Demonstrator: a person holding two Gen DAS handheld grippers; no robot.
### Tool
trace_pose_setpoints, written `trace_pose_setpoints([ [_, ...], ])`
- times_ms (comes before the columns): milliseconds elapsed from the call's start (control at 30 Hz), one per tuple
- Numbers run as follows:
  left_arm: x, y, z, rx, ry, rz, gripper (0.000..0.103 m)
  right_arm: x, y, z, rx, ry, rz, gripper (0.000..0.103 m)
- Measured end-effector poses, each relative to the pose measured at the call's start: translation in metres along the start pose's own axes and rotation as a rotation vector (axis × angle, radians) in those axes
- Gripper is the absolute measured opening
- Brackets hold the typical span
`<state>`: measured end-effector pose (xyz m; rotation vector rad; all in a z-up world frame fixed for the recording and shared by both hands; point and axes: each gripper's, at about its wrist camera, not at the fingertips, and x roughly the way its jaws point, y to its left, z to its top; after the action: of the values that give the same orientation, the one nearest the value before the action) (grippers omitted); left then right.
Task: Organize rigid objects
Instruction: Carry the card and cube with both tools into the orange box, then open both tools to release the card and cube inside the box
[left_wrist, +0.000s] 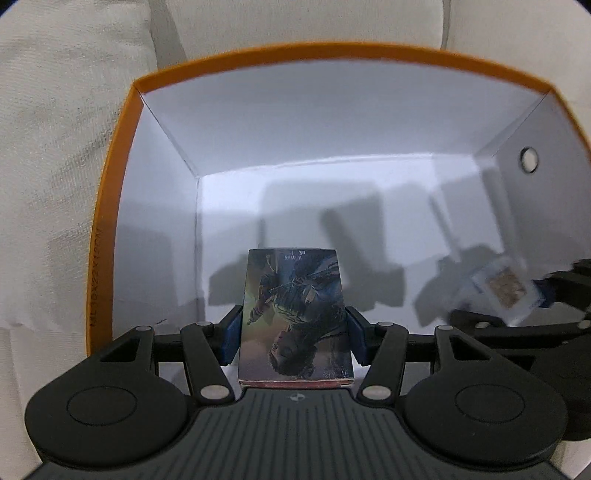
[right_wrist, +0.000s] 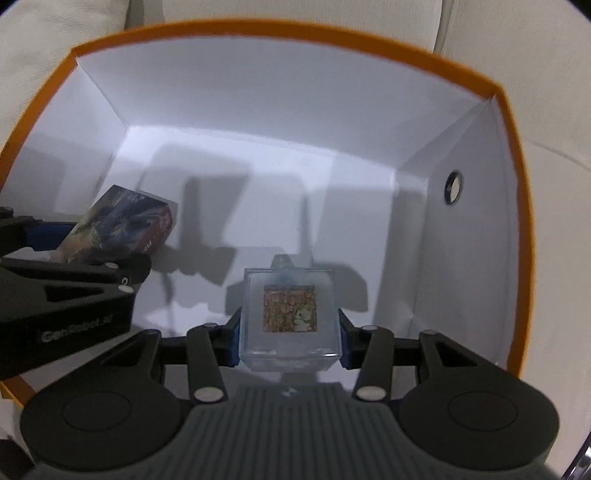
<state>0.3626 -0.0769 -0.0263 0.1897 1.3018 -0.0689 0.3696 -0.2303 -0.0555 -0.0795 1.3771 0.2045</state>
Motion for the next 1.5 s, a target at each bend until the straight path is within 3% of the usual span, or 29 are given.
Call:
trace_pose_setpoints([
  [200, 0.010, -0.004, -0.002, 0.012, 0.070, 0.013, 0.065, 0.009, -0.002, -0.002, 0.032, 0.064, -0.019, 0.048],
  [467, 0.022, 0.006, 0.001, -0.011, 0.143, -0.034, 0.065, 0.021, -0.008, 0.005, 0.085, 0.122, -0.017, 0.049],
  [1133, 0.027, -0.004, 0.005, 0.009, 0.145, -0.014, 0.066, 0.020, -0.002, 0.008, 0.070, 0.127, -0.023, 0.053],
  [1500, 0.022, 0.001, 0.003, -0.015, 0.104, -0.025, 0.070, 0.019, -0.001, 0.002, 0.068, 0.103, -0.023, 0.056],
])
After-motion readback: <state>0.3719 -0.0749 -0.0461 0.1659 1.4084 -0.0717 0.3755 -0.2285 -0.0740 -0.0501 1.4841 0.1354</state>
